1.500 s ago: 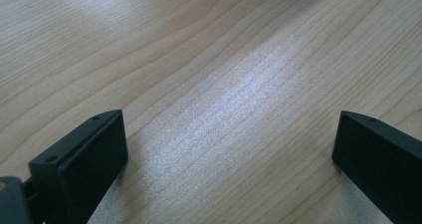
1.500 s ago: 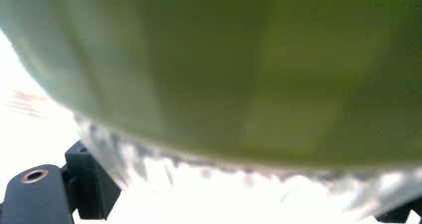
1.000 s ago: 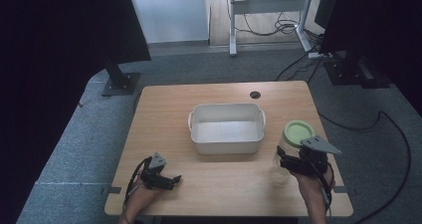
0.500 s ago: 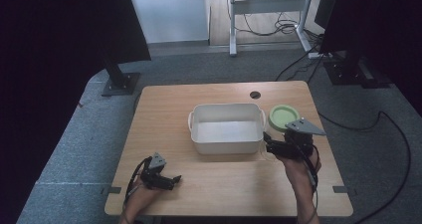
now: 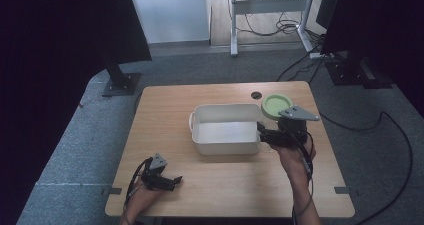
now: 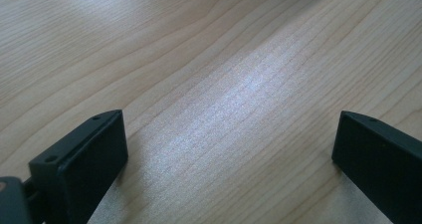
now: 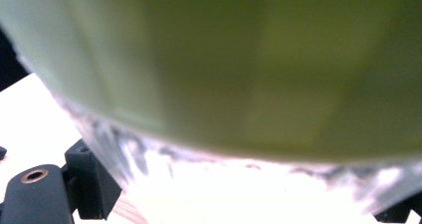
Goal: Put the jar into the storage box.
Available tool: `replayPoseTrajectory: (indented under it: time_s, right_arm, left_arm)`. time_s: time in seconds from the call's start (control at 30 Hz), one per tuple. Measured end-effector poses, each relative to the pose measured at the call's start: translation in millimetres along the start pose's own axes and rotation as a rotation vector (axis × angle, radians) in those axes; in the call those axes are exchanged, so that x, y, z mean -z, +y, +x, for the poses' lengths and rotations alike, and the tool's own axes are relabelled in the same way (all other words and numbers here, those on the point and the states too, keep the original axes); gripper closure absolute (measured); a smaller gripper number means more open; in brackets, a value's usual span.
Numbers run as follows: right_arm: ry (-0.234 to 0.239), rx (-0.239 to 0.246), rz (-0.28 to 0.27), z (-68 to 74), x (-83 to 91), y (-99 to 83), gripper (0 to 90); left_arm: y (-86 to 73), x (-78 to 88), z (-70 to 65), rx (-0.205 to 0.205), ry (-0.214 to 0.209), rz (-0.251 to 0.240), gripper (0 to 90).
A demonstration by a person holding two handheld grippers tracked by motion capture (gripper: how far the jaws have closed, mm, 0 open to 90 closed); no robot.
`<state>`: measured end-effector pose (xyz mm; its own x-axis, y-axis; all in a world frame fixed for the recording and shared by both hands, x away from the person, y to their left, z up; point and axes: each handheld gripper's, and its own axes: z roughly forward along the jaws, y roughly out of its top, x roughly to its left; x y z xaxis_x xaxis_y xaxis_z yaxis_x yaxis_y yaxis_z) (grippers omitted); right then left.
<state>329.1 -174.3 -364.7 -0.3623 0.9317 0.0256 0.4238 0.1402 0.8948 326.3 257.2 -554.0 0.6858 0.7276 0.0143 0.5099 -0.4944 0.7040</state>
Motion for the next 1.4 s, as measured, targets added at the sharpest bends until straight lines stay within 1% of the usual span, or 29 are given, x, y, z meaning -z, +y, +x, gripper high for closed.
replayPoseTrajectory:
  time_s: [0.1,0.23,0.3,0.37,0.6,0.7,0.73,0.9,0.93,1.17,1.4]
  right_arm:
    - [0.002,0.003,0.001,1.8,-3.1,4.7,10.6]
    - [0.012,0.014,0.001,7.0,-13.2,16.5,10.6]
    - [0.013,0.016,0.001,7.9,-14.7,18.2,10.6]
    - [0.02,0.022,-0.003,10.8,-21.0,24.0,10.6]
    - [0.027,0.008,-0.003,12.9,-37.9,31.6,10.6]
    - [0.028,0.004,0.0,13.4,-43.1,32.5,10.6]
    - [0.03,0.001,0.005,14.3,-48.5,32.9,10.6]
    - [0.028,0.008,0.012,17.8,-61.6,33.2,10.6]
    - [0.028,0.008,0.012,17.8,-61.6,33.2,10.6]
    - [0.029,0.012,0.019,25.1,-81.5,31.3,10.6]
    - [0.041,0.023,0.018,33.6,-98.5,25.6,10.6]
  left_arm:
    - [0.0,0.0,0.0,0.0,0.0,0.0,0.8]
    - [0.0,0.0,0.0,0.0,0.0,0.0,0.8]
    - [0.0,0.0,0.0,0.0,0.0,0.0,0.8]
    - [0.0,0.0,0.0,0.001,0.0,0.0,0.8]
    - [0.0,0.0,0.0,0.001,0.0,0.0,0.8]
    - [0.0,0.0,0.0,0.001,0.0,0.0,0.8]
    - [0.0,0.0,0.0,0.001,0.0,0.0,0.8]
    - [0.0,0.0,0.0,0.0,0.0,0.0,0.8]
    - [0.0,0.0,0.0,0.0,0.0,0.0,0.8]
    - [0.0,0.0,0.1,0.0,0.0,0.0,0.8]
    - [0.0,0.1,0.1,0.0,0.0,0.001,0.8]
